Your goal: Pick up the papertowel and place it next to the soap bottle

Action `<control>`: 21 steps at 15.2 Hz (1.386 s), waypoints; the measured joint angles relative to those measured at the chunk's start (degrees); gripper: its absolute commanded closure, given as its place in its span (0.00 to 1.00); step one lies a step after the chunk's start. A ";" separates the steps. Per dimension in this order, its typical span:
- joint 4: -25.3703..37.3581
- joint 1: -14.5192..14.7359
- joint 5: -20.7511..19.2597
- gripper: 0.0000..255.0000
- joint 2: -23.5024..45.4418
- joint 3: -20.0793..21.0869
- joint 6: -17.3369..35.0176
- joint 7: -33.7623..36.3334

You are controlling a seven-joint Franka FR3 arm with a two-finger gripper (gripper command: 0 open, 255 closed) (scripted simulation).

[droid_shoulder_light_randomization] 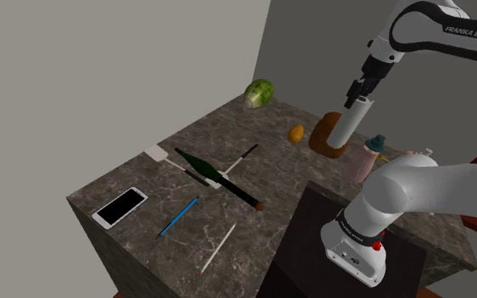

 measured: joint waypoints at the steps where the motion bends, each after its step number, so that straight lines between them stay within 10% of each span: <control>1: -0.82 -0.07 -0.16 1.00 -0.10 -0.15 0.71 0.09; 21: -15.43 -2.05 -4.63 1.00 0.67 -4.59 16.04 0.92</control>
